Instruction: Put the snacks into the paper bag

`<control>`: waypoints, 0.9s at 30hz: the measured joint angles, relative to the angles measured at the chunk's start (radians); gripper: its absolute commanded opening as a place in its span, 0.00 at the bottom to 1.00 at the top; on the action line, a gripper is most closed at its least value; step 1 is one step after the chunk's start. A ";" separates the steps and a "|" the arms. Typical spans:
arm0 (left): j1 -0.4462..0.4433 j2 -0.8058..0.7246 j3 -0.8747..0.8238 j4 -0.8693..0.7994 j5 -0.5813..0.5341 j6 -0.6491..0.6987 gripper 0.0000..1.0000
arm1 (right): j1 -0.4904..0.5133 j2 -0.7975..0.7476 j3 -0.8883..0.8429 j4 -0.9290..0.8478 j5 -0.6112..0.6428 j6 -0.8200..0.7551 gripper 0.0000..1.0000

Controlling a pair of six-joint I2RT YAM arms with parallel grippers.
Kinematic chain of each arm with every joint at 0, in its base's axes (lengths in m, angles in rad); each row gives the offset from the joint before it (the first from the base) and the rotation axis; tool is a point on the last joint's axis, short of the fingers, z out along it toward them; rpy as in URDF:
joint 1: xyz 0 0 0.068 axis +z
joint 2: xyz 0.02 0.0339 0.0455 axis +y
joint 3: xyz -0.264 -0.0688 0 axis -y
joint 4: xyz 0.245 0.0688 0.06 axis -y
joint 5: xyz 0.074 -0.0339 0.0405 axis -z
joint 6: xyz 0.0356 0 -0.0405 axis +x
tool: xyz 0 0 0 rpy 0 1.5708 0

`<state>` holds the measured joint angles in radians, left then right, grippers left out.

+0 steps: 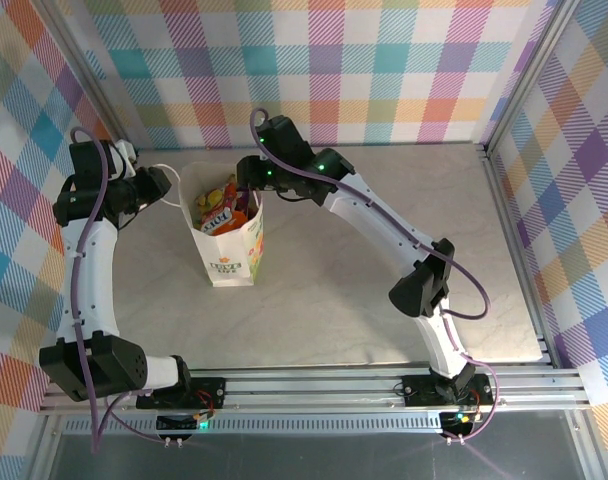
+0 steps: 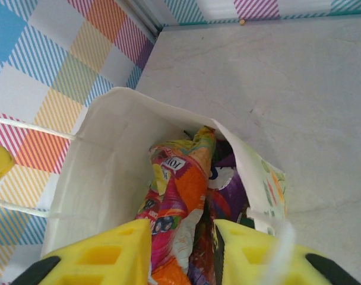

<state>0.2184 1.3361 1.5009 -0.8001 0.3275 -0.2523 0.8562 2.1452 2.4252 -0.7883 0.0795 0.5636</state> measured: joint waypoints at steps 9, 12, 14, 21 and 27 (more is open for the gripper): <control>0.000 0.016 0.022 0.030 0.058 0.004 0.00 | -0.005 0.008 0.017 0.001 -0.013 -0.050 0.08; 0.000 0.016 0.022 0.037 0.087 -0.001 0.00 | -0.005 0.008 0.017 0.001 -0.017 -0.070 0.06; -0.004 0.016 0.022 0.037 0.106 -0.006 0.00 | -0.005 0.007 0.017 0.001 -0.016 -0.082 0.04; -0.080 0.026 0.059 0.042 0.127 -0.024 0.00 | -0.010 0.006 0.017 -0.001 -0.016 -0.114 0.03; -0.161 0.047 0.105 0.041 0.103 -0.031 0.00 | -0.036 -0.014 0.000 -0.030 -0.016 -0.131 0.03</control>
<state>0.0578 1.3834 1.6054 -0.7593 0.4301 -0.2832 0.8200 2.1315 2.4252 -0.8181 0.0639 0.4324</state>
